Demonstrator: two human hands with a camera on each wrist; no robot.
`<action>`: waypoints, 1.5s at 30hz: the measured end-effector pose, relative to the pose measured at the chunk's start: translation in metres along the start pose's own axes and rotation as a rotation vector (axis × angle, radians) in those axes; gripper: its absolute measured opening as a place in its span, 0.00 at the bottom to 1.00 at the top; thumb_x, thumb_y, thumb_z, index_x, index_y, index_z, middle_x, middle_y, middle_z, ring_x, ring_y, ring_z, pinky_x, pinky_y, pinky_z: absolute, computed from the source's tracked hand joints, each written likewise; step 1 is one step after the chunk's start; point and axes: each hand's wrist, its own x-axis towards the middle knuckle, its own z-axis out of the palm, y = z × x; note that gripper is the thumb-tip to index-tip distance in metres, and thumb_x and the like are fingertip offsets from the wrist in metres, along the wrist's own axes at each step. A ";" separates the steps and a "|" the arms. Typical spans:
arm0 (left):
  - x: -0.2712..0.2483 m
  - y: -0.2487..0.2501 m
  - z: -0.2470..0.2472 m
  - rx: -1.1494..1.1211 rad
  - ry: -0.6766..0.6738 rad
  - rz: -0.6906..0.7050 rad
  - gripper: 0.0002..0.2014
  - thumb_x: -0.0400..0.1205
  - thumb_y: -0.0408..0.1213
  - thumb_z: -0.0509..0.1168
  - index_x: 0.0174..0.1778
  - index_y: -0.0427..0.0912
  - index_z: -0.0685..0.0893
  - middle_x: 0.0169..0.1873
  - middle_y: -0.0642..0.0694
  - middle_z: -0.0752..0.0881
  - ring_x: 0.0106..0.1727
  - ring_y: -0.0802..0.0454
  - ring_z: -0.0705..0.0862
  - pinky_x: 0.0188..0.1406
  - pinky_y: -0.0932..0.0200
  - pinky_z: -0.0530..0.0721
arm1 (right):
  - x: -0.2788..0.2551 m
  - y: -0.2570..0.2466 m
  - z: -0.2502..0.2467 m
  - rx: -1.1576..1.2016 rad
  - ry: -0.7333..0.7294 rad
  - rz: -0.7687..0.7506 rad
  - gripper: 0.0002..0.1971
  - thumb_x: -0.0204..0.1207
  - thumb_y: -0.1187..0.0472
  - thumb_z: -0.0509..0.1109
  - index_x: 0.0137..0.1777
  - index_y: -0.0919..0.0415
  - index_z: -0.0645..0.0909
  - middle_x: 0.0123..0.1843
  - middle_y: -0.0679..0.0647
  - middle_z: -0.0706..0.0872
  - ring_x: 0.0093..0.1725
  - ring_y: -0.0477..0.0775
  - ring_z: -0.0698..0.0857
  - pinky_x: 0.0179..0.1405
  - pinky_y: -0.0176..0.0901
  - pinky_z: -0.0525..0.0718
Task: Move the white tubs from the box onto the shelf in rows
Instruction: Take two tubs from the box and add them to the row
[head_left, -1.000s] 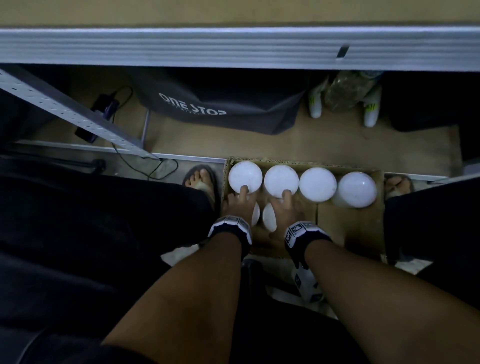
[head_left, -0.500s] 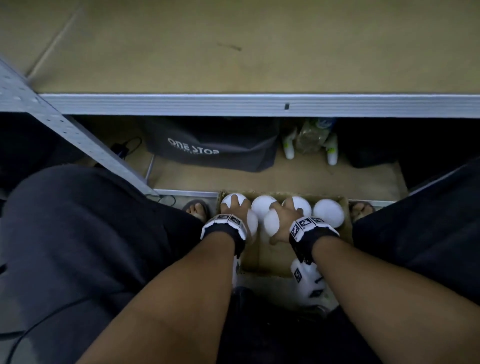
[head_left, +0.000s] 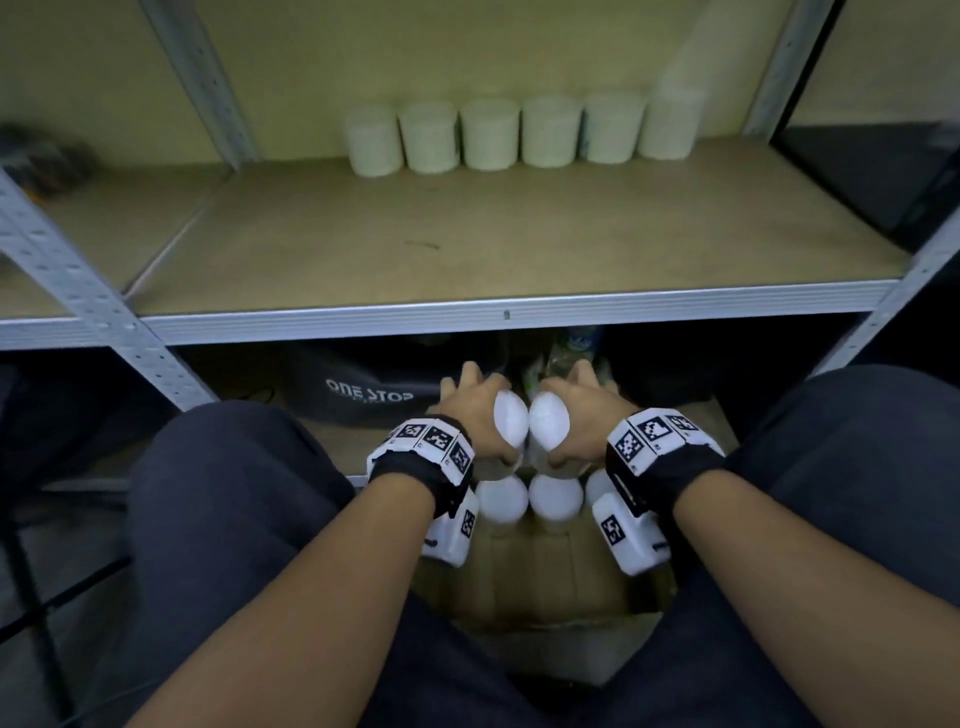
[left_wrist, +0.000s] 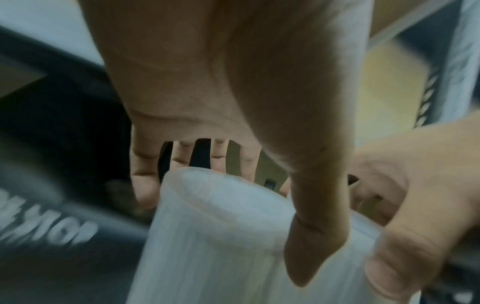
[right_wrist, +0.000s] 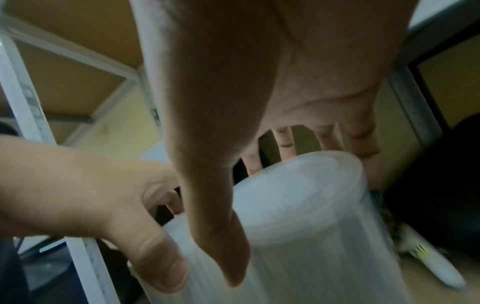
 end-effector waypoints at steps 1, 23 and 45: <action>-0.003 0.004 -0.010 0.001 0.016 0.017 0.44 0.60 0.50 0.79 0.72 0.55 0.68 0.63 0.47 0.63 0.64 0.38 0.67 0.56 0.40 0.82 | -0.005 -0.001 -0.010 0.001 0.015 -0.001 0.44 0.52 0.47 0.81 0.70 0.40 0.65 0.68 0.52 0.59 0.66 0.70 0.71 0.61 0.61 0.82; -0.003 0.047 -0.154 -0.244 0.531 0.149 0.27 0.64 0.50 0.75 0.61 0.53 0.81 0.64 0.50 0.77 0.68 0.45 0.72 0.68 0.49 0.74 | -0.016 -0.010 -0.157 0.274 0.566 -0.128 0.32 0.62 0.48 0.80 0.68 0.51 0.80 0.69 0.51 0.73 0.70 0.53 0.75 0.62 0.42 0.73; 0.008 0.043 -0.165 -0.117 0.497 0.223 0.13 0.78 0.36 0.65 0.58 0.46 0.85 0.58 0.48 0.81 0.65 0.50 0.75 0.58 0.63 0.69 | 0.001 -0.006 -0.169 0.092 0.547 -0.155 0.18 0.74 0.61 0.67 0.64 0.55 0.82 0.64 0.52 0.81 0.70 0.54 0.73 0.70 0.47 0.73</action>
